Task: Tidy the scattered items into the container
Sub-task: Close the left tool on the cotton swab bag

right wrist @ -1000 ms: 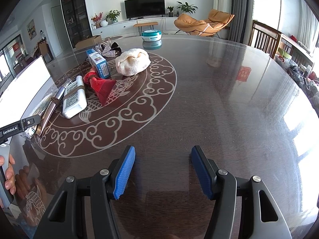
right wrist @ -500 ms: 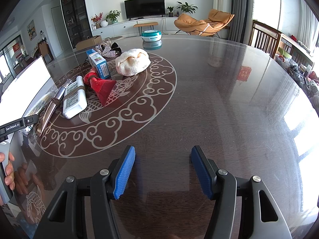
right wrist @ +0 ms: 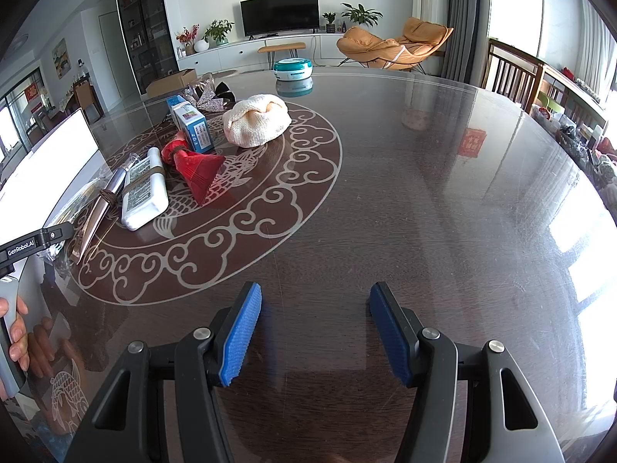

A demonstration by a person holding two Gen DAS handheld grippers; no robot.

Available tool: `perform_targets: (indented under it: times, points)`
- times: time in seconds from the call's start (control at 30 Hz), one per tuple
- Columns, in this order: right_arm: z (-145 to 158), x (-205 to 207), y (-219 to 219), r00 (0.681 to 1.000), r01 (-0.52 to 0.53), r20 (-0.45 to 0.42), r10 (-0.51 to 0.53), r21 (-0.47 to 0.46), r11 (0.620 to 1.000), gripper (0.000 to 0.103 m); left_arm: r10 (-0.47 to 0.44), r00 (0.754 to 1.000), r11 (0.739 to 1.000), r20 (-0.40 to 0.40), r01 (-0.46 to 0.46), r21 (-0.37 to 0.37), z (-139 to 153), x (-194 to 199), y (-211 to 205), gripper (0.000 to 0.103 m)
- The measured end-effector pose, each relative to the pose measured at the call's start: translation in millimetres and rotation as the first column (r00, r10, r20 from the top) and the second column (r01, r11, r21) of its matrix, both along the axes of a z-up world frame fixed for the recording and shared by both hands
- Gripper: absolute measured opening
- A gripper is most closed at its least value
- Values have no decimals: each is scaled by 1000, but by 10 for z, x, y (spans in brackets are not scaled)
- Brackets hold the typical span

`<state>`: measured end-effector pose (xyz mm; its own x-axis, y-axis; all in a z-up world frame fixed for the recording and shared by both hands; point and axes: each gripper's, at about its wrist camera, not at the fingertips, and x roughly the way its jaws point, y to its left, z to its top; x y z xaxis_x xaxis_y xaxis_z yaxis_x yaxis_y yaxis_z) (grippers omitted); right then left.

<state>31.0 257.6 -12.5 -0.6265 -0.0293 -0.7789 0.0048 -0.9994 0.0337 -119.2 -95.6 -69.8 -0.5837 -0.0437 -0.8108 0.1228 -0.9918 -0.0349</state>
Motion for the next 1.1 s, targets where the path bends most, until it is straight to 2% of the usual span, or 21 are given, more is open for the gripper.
perform_targets:
  times: [0.8,0.87,0.97,1.1]
  points:
    - [-1,-1,0,1000,0,0,0,-2,1000,61,-24,1000,1000,11,24,-19,3,-12,47,103]
    - [-1,-1,0,1000,0,-1,0,-3,1000,61,-17,1000,997,-10,17,-79,71,2,92,103]
    - [-1,-1,0,1000,0,-1,0,-4,1000,61,-55,998,989,-31,50,-142,194,-14,180,103]
    - [0,-1,0,1000,1,1,-1,2,1000,61,-62,998,983,18,64,-172,211,-106,238,103]
